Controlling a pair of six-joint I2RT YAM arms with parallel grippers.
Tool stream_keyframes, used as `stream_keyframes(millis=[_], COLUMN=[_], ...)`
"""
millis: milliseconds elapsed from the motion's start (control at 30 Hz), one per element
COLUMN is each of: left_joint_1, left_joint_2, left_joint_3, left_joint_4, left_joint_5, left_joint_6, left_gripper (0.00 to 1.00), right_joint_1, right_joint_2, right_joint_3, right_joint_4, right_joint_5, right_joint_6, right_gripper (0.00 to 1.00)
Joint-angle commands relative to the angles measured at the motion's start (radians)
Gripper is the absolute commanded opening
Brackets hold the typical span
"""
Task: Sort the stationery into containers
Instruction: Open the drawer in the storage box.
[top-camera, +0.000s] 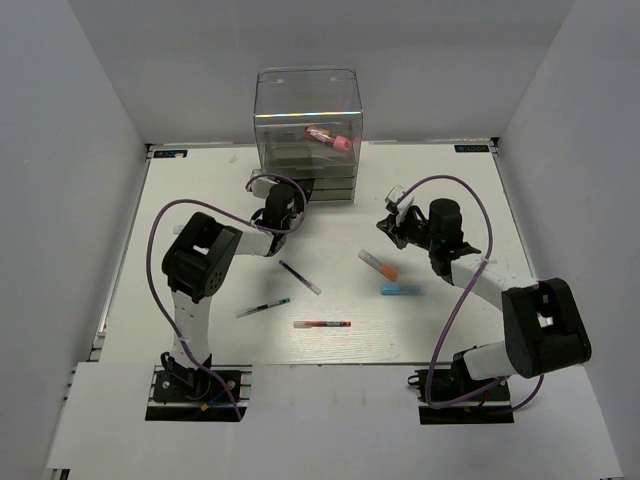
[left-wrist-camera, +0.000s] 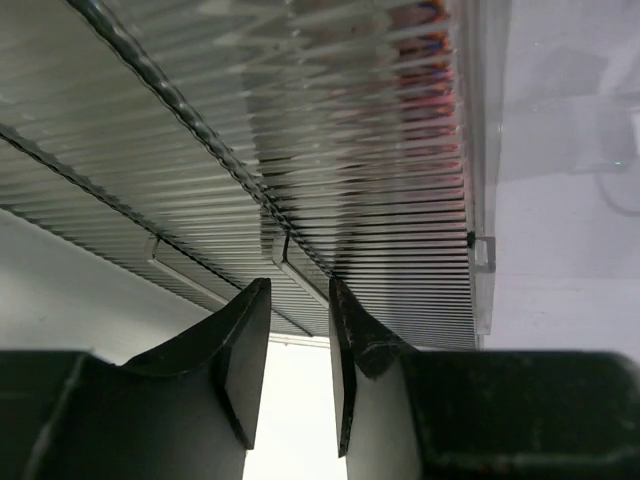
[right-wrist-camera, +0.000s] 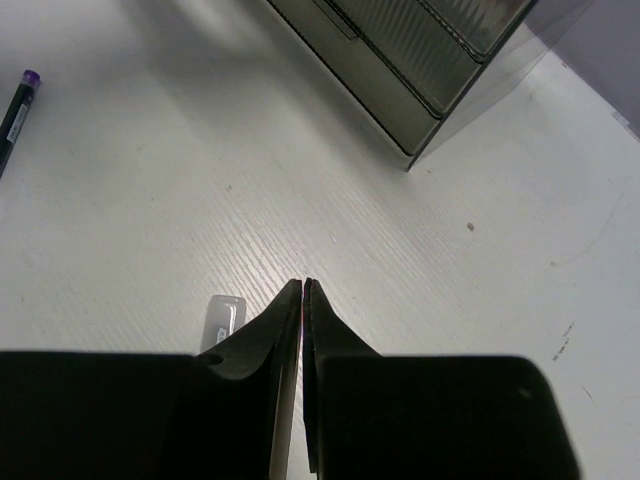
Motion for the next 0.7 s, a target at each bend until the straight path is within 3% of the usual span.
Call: stream_keyframes(millis=[0, 200, 433, 533, 667], left_joint_1=[0.008, 0.008, 0.008, -0.003, -0.012], left_joint_2=[0.008, 0.017, 0.005, -0.017, -0.063], left_joint_3=[0.031, 0.010, -0.051, -0.085, -0.183], left_joint_4=[0.020, 0.053, 0.114, 0.146, 0.201], left_joint_5=[-0.036, -0.076, -0.087, -0.076, -0.015], left_joint_6=[0.006, 0.006, -0.012, -0.012, -0.012], left_gripper=[0.39, 0.29, 0.00, 0.00, 0.00], right_joint_1=[-0.014, -0.024, -0.026, -0.029, -0.027], right_joint_2=[-0.038, -0.037, -0.051, -0.058, -0.058], right_joint_3=[-0.012, -0.020, -0.032, -0.037, -0.032], right_joint_4=[0.014, 0.013, 0.000, -0.021, -0.073], right_joint_5=[-0.019, -0.026, -0.034, -0.048, -0.086], right_joint_6=[-0.002, 0.001, -0.008, -0.019, -0.026], right_gripper=[0.09, 0.09, 0.08, 0.15, 0.32])
